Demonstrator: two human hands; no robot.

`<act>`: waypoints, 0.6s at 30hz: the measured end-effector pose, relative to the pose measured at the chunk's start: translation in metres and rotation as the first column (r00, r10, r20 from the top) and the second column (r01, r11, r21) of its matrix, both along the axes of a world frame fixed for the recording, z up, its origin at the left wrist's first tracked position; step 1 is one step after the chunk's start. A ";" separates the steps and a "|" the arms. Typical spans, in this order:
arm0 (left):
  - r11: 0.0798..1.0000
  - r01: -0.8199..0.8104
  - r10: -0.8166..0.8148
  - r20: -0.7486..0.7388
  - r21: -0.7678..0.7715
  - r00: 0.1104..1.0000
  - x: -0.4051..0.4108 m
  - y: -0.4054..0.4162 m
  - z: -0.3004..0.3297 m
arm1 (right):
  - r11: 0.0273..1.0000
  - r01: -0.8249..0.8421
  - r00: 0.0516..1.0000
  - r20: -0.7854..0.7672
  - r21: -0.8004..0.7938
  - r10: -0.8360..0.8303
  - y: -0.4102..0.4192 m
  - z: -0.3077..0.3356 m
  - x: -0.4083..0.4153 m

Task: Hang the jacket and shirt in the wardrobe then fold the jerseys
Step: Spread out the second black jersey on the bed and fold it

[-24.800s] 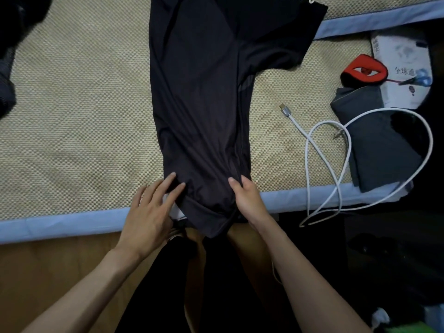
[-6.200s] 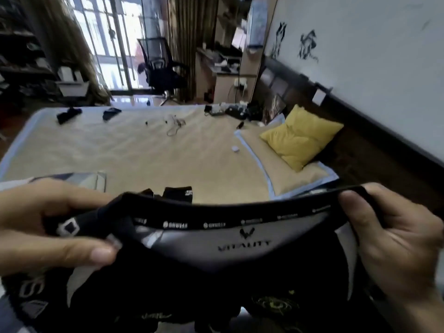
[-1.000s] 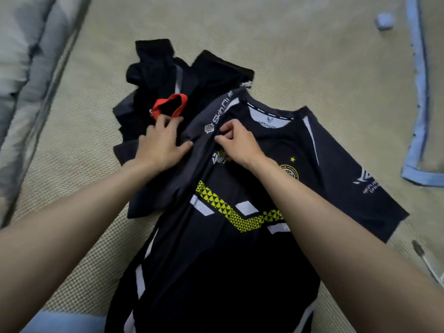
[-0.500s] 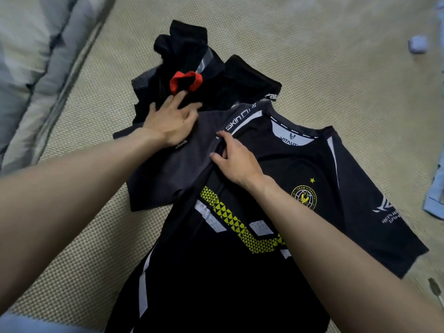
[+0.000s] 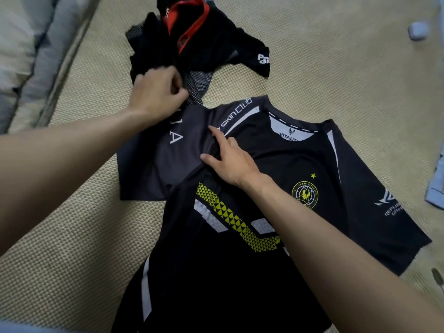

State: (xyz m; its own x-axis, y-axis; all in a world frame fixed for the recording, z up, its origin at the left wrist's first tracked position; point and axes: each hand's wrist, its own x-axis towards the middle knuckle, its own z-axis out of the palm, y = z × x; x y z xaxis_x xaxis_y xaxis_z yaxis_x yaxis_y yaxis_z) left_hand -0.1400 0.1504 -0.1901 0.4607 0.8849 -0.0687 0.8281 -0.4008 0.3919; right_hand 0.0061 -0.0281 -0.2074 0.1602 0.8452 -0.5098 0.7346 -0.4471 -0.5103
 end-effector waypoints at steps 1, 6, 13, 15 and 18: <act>0.998 -0.003 0.003 0.000 -0.055 1.000 -0.018 -0.004 -0.004 | 1.000 0.000 1.000 0.013 0.008 0.000 -0.002 0.002 -0.002; 0.899 0.015 0.016 0.068 -0.437 0.998 -0.086 -0.001 -0.015 | 1.000 -0.011 0.997 0.071 0.003 0.011 -0.007 0.004 -0.013; 0.831 0.072 -0.052 0.052 -0.552 0.997 -0.130 0.009 -0.003 | 0.997 0.065 0.995 0.077 0.044 -0.068 -0.019 0.006 -0.026; 0.880 0.010 0.001 0.023 -0.474 1.000 -0.138 0.013 -0.003 | 0.989 0.090 0.991 0.086 0.114 -0.100 -0.030 0.010 -0.032; 0.919 -0.158 0.204 0.094 -0.362 0.974 -0.140 0.018 -0.004 | 0.961 0.120 0.985 0.089 0.247 -0.146 -0.059 0.016 -0.042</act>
State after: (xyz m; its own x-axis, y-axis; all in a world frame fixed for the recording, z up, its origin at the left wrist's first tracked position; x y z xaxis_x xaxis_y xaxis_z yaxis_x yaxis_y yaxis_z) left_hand -0.2796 0.1685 -0.1941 0.3204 0.8839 -0.3408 0.8072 -0.0664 0.5865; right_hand -0.0364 -0.0869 -0.1917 0.3215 0.9079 -0.2689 0.7319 -0.4184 -0.5378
